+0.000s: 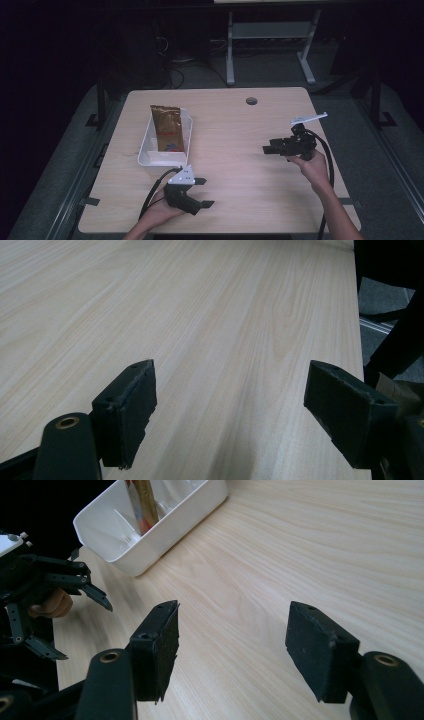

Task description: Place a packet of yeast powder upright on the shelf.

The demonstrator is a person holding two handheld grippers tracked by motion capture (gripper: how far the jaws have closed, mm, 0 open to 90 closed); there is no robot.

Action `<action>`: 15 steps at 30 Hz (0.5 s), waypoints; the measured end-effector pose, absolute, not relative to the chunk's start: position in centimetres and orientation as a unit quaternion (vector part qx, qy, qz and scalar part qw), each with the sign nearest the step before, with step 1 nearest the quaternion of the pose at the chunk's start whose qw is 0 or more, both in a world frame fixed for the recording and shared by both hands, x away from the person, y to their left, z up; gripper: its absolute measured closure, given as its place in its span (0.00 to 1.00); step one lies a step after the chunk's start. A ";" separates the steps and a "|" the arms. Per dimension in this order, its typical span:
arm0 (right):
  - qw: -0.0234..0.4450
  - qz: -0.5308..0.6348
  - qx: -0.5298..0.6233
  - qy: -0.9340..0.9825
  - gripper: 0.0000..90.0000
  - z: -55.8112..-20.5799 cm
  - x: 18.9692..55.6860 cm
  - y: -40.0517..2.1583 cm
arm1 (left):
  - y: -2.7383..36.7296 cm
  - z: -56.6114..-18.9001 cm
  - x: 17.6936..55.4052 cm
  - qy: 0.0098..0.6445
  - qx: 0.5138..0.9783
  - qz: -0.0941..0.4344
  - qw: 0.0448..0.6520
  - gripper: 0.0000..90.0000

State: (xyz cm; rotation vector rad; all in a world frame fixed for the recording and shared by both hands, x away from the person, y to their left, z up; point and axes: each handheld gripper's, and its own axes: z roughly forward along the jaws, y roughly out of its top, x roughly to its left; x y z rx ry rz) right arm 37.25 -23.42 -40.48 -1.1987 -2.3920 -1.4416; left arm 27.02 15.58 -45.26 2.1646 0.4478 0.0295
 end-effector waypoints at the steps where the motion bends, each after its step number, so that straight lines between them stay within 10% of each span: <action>1: 0.052 -0.475 -0.394 -0.785 0.42 -40.6 37.1 -23.5 | 15.6 -45.3 27.0 0.181 0.875 0.012 0.449 0.23; 15: 0.055 -0.464 -0.401 -0.788 0.40 -41.7 35.0 -25.2 | 15.5 -45.3 27.1 0.181 0.876 0.013 0.447 0.23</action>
